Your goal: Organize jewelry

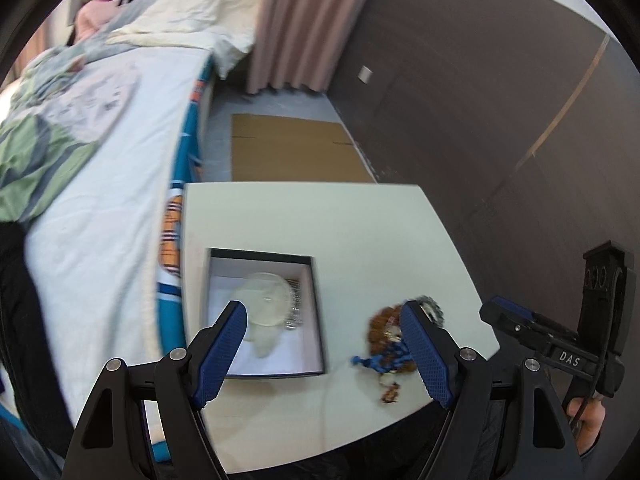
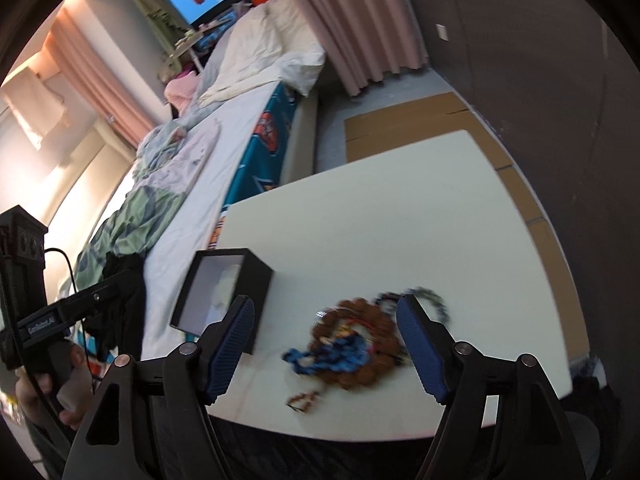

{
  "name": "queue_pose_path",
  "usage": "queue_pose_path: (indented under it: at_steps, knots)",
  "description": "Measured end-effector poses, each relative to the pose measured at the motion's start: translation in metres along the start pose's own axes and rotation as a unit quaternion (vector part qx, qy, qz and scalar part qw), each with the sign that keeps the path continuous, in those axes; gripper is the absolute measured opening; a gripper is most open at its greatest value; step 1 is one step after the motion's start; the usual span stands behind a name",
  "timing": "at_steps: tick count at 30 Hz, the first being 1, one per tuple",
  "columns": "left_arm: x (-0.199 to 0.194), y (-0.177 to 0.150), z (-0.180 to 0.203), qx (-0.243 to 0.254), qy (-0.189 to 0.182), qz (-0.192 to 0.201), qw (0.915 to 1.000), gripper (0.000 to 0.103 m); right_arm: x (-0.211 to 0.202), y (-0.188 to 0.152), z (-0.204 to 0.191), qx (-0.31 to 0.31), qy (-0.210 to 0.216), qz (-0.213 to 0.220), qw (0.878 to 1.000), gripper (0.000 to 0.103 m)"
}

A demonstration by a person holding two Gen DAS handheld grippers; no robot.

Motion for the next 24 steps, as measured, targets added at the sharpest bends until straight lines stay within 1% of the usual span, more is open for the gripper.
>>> queue_pose_path:
  at_steps: [5, 6, 7, 9, 13, 17, 19, 21, 23, 24]
  knots:
    - [0.024, -0.007, 0.031, 0.031, -0.004, -0.027, 0.9992, 0.079, -0.010, -0.012, 0.029, 0.023, -0.002, 0.002, 1.000, 0.074]
    - [0.030, -0.009, 0.037, 0.038, -0.004, -0.033, 0.9987, 0.074, -0.012, -0.015, 0.036, 0.030, -0.003, 0.003, 1.000, 0.074]
    - [0.034, -0.011, 0.043, 0.046, -0.004, -0.040, 0.9981, 0.067, -0.013, -0.017, 0.040, 0.035, -0.003, 0.003, 0.999, 0.074]
    - [0.045, -0.016, 0.054, 0.063, -0.006, -0.055, 0.9965, 0.061, -0.017, -0.025, 0.053, 0.045, -0.003, 0.005, 0.999, 0.074]
    - [0.067, -0.022, 0.070, 0.081, 0.005, -0.075, 0.9939, 0.046, -0.017, -0.033, 0.071, 0.056, -0.008, 0.001, 0.998, 0.074]
    - [0.090, -0.026, 0.075, 0.089, 0.018, -0.096, 0.9912, 0.042, -0.016, -0.042, 0.085, 0.064, -0.008, -0.003, 0.998, 0.073]
    - [0.102, -0.029, 0.077, 0.094, 0.025, -0.108, 0.9893, 0.036, -0.013, -0.045, 0.089, 0.065, -0.007, -0.007, 0.998, 0.070]
    - [0.110, -0.032, 0.077, 0.096, 0.030, -0.116, 0.9881, 0.035, -0.010, -0.048, 0.092, 0.065, -0.004, -0.012, 0.998, 0.064]
    - [0.118, -0.033, 0.077, 0.098, 0.035, -0.122, 0.9871, 0.033, -0.005, -0.051, 0.095, 0.064, -0.001, -0.019, 0.998, 0.061]
    - [0.122, -0.034, 0.077, 0.100, 0.037, -0.123, 0.9867, 0.030, -0.002, -0.052, 0.096, 0.064, 0.002, -0.023, 0.998, 0.060]
Point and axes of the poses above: each gripper's, at about its wrist camera, not at the fingertips, and x roughly the way its jaws point, z to its right, y to its top, the point moved 3 cm from there along x, roughly the way its jaws point, and after that the axes turned 7 degrees about -x, right-handed, at the moved point
